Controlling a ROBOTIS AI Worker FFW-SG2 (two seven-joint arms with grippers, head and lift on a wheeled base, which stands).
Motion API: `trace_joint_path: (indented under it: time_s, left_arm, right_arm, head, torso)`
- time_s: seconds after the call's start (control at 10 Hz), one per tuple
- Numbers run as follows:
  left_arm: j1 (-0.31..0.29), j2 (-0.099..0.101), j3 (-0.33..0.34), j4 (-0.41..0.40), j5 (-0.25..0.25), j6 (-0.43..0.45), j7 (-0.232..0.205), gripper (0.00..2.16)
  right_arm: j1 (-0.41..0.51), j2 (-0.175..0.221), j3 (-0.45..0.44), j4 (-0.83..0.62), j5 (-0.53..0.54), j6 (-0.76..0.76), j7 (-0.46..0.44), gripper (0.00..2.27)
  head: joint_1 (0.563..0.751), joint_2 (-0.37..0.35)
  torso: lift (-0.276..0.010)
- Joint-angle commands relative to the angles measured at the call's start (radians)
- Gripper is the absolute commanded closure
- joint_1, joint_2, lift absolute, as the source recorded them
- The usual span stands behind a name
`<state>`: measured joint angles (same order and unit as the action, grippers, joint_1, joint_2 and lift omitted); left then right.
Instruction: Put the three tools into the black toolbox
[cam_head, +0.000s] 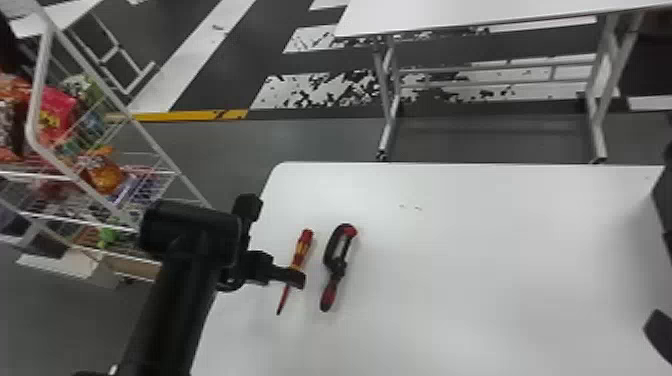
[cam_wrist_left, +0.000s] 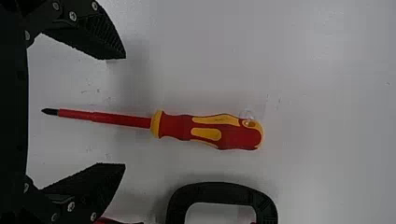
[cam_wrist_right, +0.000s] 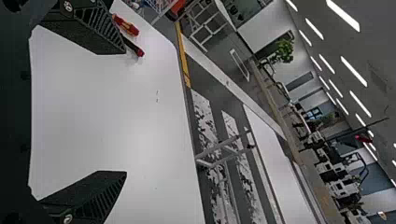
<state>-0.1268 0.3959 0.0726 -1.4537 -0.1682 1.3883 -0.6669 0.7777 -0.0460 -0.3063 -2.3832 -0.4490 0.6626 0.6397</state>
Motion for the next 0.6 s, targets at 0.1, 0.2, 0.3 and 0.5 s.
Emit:
trace_joint_path:
  time_s: [0.1,0.2,0.3,0.5]
  left_arm:
    - [-0.036,-0.015,-0.054,0.015,-0.054,0.028,0.004,0.18]
    - [-0.053,-0.017,-0.082,0.029,-0.068,0.047,0.018,0.18]
    - [-0.067,-0.025,-0.105,0.050,-0.097,0.056,0.021,0.18]
    - [-0.074,-0.028,-0.134,0.059,-0.134,0.077,0.030,0.19]
  right_arm:
    - [-0.005,0.000,-0.011,0.013,-0.017,-0.010,0.003,0.08]
    - [-0.006,0.000,-0.017,0.021,-0.025,-0.016,0.006,0.08]
    - [-0.009,0.000,-0.027,0.030,-0.040,-0.019,0.008,0.08]
    - [-0.015,-0.002,-0.040,0.044,-0.051,-0.031,0.008,0.08]
  head:
    - [0.695,0.350]
    - [0.695,0.350]
    - [0.695,0.347]
    - [0.695,0.336]
  torso:
    - [-0.051]
    - [-0.051]
    - [-0.051]
    - [-0.051]
